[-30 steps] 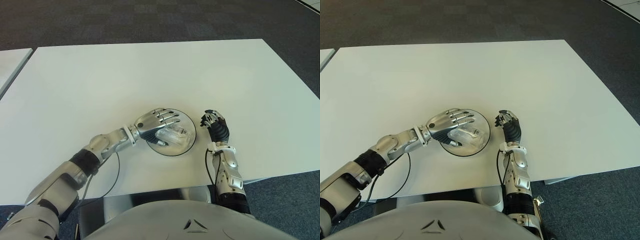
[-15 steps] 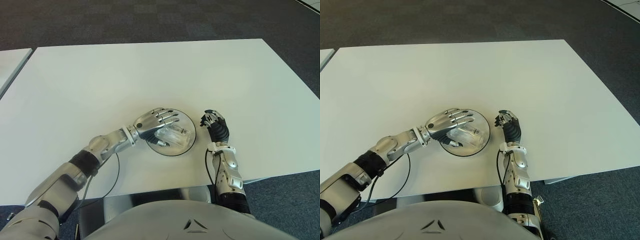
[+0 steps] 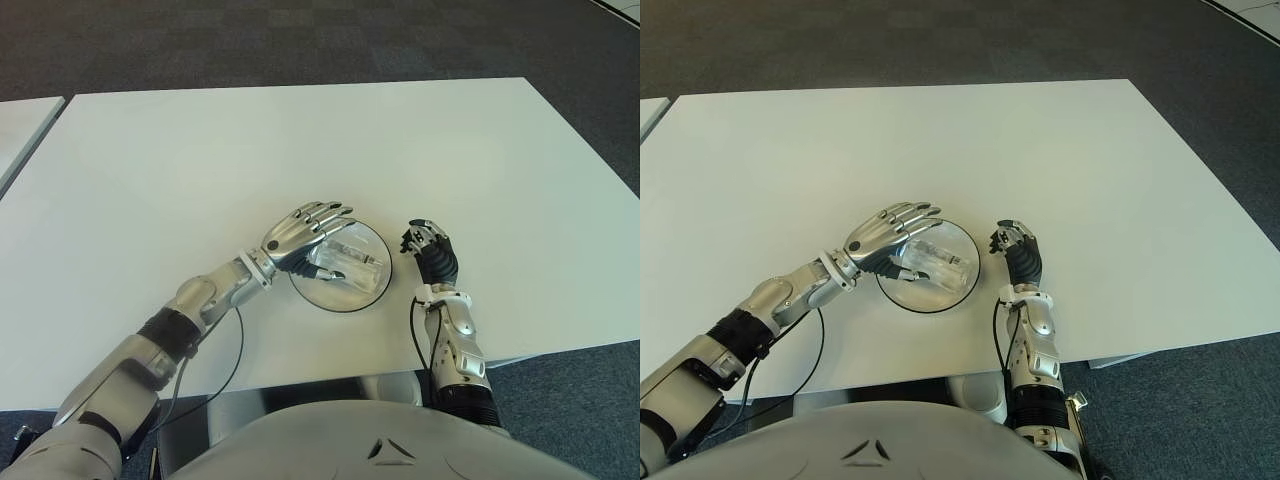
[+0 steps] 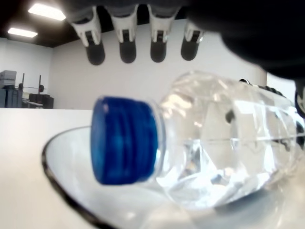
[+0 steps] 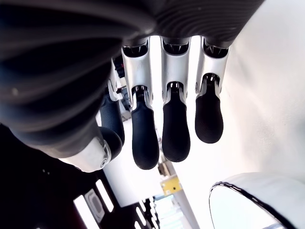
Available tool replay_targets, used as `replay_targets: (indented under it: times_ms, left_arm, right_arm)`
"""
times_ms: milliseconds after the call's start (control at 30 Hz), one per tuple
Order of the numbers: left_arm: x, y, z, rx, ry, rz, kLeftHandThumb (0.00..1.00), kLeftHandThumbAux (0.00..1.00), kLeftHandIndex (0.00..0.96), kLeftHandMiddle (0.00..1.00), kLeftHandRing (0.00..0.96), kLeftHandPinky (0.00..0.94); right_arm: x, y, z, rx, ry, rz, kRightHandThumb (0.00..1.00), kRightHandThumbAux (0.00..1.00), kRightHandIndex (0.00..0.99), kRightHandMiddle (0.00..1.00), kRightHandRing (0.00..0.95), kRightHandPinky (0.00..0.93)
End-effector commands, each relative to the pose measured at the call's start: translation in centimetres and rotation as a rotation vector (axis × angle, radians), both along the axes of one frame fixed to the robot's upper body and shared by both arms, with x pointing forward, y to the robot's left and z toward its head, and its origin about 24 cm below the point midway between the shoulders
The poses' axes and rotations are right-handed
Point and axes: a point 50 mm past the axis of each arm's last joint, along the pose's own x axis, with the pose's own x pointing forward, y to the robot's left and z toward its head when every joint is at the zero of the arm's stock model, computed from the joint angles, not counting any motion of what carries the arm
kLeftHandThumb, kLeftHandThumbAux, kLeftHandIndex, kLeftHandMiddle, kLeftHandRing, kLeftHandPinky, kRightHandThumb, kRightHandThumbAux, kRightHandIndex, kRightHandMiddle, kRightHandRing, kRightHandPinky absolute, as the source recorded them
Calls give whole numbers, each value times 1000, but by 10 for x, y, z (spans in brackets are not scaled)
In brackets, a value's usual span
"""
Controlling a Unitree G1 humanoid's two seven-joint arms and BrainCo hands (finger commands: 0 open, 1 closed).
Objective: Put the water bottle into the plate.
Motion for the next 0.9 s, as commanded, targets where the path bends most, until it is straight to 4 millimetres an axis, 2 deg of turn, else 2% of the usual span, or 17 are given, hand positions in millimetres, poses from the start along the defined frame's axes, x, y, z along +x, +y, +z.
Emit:
replay_targets:
  times_ms: [33,167,267,500,733,900]
  left_arm:
    - [-2,5,5,-100,31,58,185,236,0,0,0,0]
    - [-5,9,11,-213,97,99,161,244,0,0,0,0]
    - [-9,16,14,-332,149,136,102,257,0,0,0,0]
    - [-18,45,-9,-587,239,242,14,304,0,0,0,0]
    - [-13,52,-15,-752,258,308,7,332,0,0,0,0]
    - [-33,61,-23,-932,285,401,14,311,0,0,0,0]
  right_arm:
    - [-7,6,-13,40,68,-13,706,729,433,635,641,645]
    - [-7,6,-13,42,71,-13,706,729,433,632,638,641]
    - [-7,6,-13,41,74,-13,706,729,433,631,640,647]
    - [-8,5,-13,36,81,-15,707,729,433,635,641,644]
    - [-8,4,-13,32,85,-15,707,729,433,635,641,647]
    - [-8,4,-13,36,84,-15,707,728,434,635,638,640]
